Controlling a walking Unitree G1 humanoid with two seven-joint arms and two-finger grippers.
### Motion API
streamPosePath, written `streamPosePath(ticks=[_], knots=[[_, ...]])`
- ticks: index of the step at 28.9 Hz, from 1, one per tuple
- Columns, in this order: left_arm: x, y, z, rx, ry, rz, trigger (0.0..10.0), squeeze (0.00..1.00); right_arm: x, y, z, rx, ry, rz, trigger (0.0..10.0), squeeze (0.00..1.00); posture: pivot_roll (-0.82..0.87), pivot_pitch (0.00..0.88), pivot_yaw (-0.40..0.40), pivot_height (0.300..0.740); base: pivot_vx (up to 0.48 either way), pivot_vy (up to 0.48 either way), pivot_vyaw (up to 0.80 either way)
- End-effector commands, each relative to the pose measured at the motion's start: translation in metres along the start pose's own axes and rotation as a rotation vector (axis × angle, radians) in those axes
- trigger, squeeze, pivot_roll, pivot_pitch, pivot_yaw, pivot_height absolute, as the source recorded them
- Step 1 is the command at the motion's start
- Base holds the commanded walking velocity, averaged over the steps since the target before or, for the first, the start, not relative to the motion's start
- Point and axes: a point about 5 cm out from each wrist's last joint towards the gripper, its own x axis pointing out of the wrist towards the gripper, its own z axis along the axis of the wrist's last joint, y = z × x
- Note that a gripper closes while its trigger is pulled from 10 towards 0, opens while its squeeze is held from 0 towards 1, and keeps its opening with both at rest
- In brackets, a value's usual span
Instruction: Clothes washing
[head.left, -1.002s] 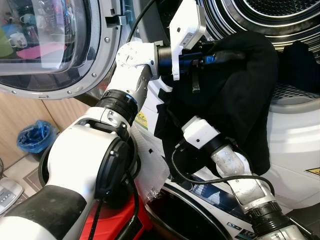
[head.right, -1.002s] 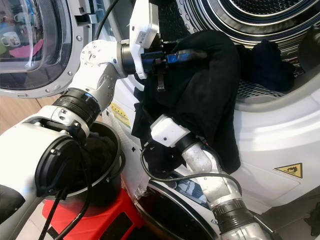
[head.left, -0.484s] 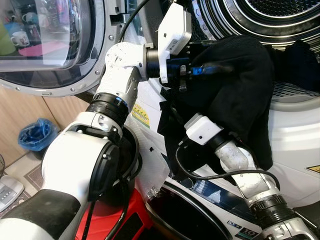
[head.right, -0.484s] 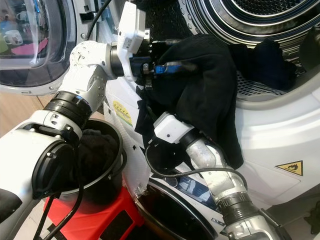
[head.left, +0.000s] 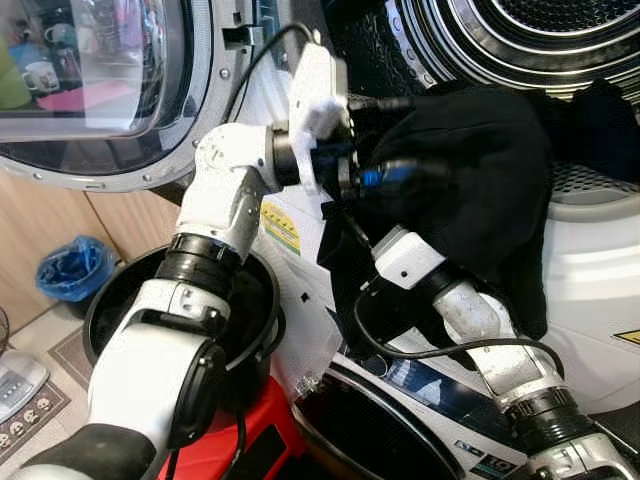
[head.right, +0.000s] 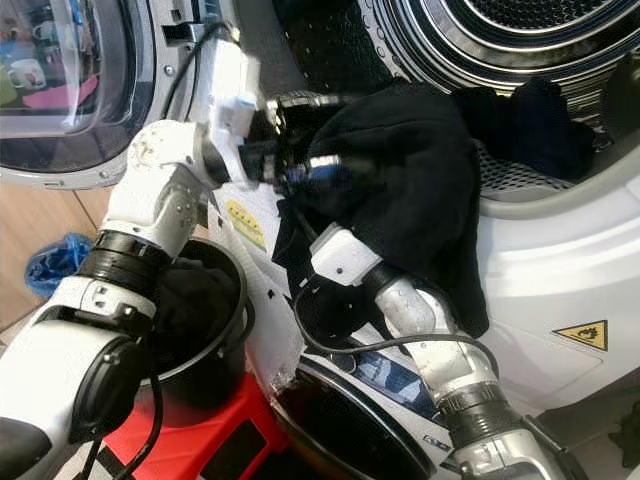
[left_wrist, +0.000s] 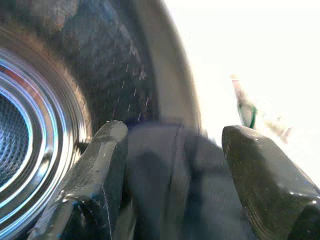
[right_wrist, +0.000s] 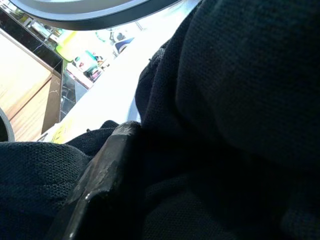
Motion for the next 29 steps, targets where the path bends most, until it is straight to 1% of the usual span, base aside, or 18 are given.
streamPosePath(ticks=[1,6,8,11,12,14,17,19,20,22,24,27,29], knots=[[-0.002,-0.004,0.011,-0.021,-0.047,-0.021,10.0,0.00,0.006,-0.047,0.008,-0.046,-0.047,-0.196,10.0,0.00,0.07,0.106,0.004,0.740,0.000,0.000,0.00],[-0.005,-0.009,0.014,-0.019,-0.050,-0.027,10.0,0.00,0.006,-0.053,0.013,-0.050,-0.077,-0.240,10.0,0.00,0.07,0.106,0.004,0.740,0.000,0.000,0.00],[-0.009,-0.012,0.012,-0.022,-0.031,0.005,10.0,0.00,0.002,-0.054,0.019,-0.008,-0.106,-0.280,10.0,0.00,0.08,0.105,-0.002,0.740,0.000,0.000,0.00],[-0.012,-0.013,0.012,-0.028,-0.016,0.029,10.0,0.00,-0.006,-0.050,0.024,0.133,-0.146,-0.288,10.0,0.00,0.08,0.106,-0.004,0.740,0.000,0.000,0.00],[-0.013,-0.013,0.013,-0.031,-0.016,0.040,10.0,0.00,-0.010,-0.047,0.027,0.194,-0.164,-0.276,10.0,0.00,0.08,0.106,-0.004,0.740,0.000,0.000,0.00],[-0.014,-0.014,0.015,-0.041,-0.019,0.051,10.0,0.00,-0.021,-0.044,0.033,0.286,-0.196,-0.254,10.0,0.00,0.08,0.107,-0.003,0.740,0.000,0.000,0.00],[-0.015,-0.015,0.016,-0.048,-0.019,0.058,10.0,0.00,-0.027,-0.046,0.037,0.302,-0.217,-0.232,10.0,0.00,0.07,0.108,-0.002,0.740,0.000,0.000,0.00],[-0.015,-0.014,0.015,-0.049,-0.020,0.068,10.0,0.00,-0.028,-0.052,0.043,0.297,-0.241,-0.212,10.0,0.00,0.07,0.109,-0.001,0.740,0.000,0.000,0.00],[-0.015,-0.014,0.015,-0.049,-0.020,0.068,10.0,0.00,-0.028,-0.052,0.043,0.297,-0.241,-0.212,10.0,0.00,0.07,0.109,-0.001,0.740,0.000,0.000,0.00],[-0.015,-0.014,0.015,-0.049,-0.021,0.078,10.0,0.00,-0.025,-0.059,0.048,0.264,-0.260,-0.202,10.0,0.00,0.07,0.109,-0.002,0.740,0.000,0.000,0.00],[-0.014,-0.014,0.015,-0.047,-0.022,0.082,10.0,0.00,-0.020,-0.062,0.049,0.225,-0.261,-0.190,10.0,0.00,0.07,0.110,-0.003,0.740,0.000,0.000,0.00],[-0.014,-0.015,0.017,-0.042,-0.021,0.084,10.0,0.00,-0.014,-0.063,0.050,0.186,-0.249,-0.160,10.0,0.00,0.07,0.111,-0.004,0.740,0.000,0.000,0.00],[-0.013,-0.016,0.018,-0.041,-0.023,0.084,10.0,0.00,-0.007,-0.061,0.048,0.133,-0.234,-0.122,10.0,0.00,0.07,0.111,-0.004,0.740,0.000,0.000,0.00]])
